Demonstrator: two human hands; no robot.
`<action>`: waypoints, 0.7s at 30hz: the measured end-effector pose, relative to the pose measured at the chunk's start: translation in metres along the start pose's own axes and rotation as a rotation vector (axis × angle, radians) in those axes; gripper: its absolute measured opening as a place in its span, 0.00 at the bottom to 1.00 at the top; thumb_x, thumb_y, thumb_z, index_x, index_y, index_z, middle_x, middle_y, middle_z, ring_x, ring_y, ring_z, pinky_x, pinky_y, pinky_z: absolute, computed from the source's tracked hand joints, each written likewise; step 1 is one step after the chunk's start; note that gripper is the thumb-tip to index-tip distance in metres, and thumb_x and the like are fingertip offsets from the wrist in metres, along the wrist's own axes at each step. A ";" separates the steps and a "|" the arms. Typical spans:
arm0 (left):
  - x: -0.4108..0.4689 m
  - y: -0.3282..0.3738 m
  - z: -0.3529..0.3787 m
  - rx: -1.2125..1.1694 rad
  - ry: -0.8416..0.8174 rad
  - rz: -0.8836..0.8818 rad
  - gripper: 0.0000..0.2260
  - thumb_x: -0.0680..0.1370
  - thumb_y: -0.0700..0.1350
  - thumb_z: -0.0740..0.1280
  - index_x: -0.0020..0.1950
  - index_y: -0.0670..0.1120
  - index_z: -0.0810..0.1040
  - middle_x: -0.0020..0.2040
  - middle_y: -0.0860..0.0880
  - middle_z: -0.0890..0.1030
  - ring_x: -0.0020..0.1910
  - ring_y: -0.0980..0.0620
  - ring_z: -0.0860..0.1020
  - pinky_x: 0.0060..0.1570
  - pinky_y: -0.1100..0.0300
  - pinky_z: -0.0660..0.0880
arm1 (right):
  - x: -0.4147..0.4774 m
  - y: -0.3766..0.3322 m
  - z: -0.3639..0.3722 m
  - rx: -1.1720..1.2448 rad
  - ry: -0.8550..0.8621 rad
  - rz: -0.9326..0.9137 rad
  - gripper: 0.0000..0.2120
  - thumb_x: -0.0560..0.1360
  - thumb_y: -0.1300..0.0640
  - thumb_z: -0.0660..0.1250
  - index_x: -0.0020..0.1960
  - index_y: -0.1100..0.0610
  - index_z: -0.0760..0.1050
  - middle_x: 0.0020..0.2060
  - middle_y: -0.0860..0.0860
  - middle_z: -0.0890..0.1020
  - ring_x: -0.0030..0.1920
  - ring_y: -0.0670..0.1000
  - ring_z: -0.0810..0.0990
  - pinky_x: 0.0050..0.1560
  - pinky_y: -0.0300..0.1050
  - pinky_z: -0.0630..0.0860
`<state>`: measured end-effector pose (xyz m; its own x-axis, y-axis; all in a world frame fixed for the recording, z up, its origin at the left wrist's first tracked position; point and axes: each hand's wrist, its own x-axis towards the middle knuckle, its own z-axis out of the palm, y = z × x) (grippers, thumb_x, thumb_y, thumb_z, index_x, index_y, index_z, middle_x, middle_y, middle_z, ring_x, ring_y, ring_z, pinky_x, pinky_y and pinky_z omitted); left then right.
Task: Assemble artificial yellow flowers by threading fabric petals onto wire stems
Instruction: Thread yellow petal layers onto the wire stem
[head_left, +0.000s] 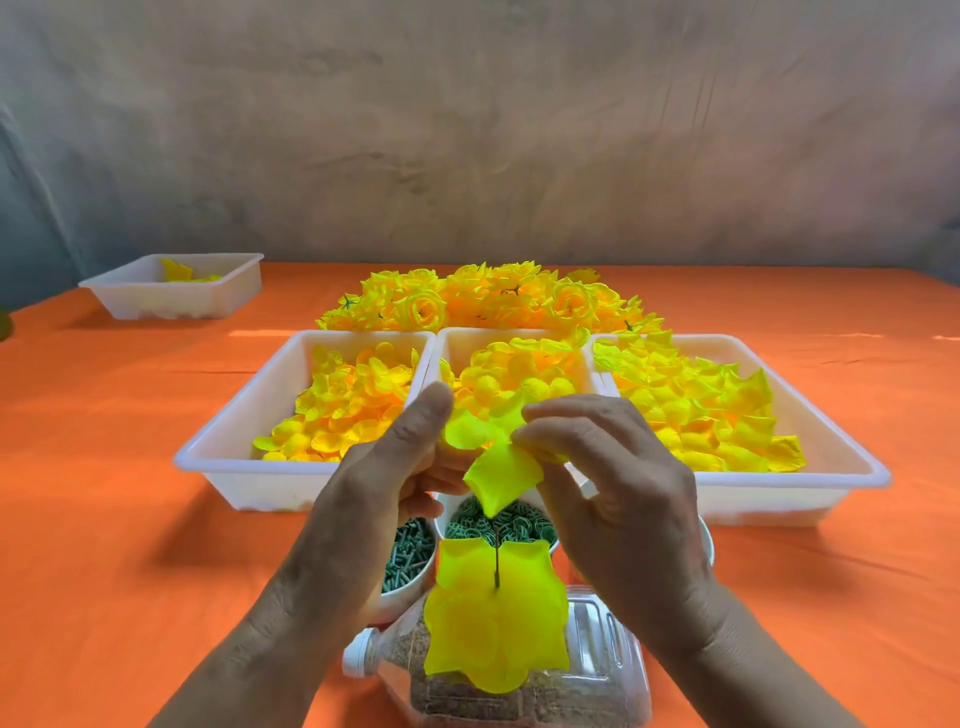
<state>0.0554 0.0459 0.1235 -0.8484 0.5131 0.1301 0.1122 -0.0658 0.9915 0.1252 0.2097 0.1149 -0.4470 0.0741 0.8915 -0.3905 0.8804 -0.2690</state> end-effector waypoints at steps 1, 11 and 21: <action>0.000 0.001 0.002 0.004 0.004 -0.011 0.33 0.58 0.75 0.70 0.45 0.49 0.87 0.44 0.46 0.86 0.43 0.48 0.82 0.50 0.45 0.73 | -0.001 -0.001 0.001 -0.003 -0.002 -0.029 0.04 0.72 0.66 0.71 0.45 0.61 0.83 0.48 0.53 0.84 0.51 0.54 0.81 0.54 0.42 0.75; 0.000 0.006 0.002 -0.061 0.027 -0.051 0.14 0.65 0.52 0.75 0.51 0.55 0.86 0.52 0.47 0.86 0.56 0.39 0.82 0.63 0.33 0.72 | 0.004 -0.004 -0.003 0.229 -0.028 0.308 0.23 0.71 0.70 0.57 0.55 0.49 0.79 0.55 0.48 0.82 0.56 0.42 0.80 0.53 0.33 0.74; -0.006 0.019 0.001 -0.087 -0.033 -0.078 0.11 0.66 0.47 0.71 0.48 0.52 0.87 0.48 0.43 0.86 0.47 0.41 0.85 0.54 0.43 0.79 | 0.023 -0.010 -0.015 0.908 -0.337 0.855 0.18 0.69 0.45 0.70 0.57 0.47 0.77 0.44 0.50 0.85 0.41 0.49 0.84 0.38 0.43 0.78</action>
<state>0.0635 0.0427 0.1411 -0.8349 0.5477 0.0543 0.0006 -0.0977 0.9952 0.1308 0.2100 0.1436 -0.9528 0.2149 0.2143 -0.2256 -0.0289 -0.9738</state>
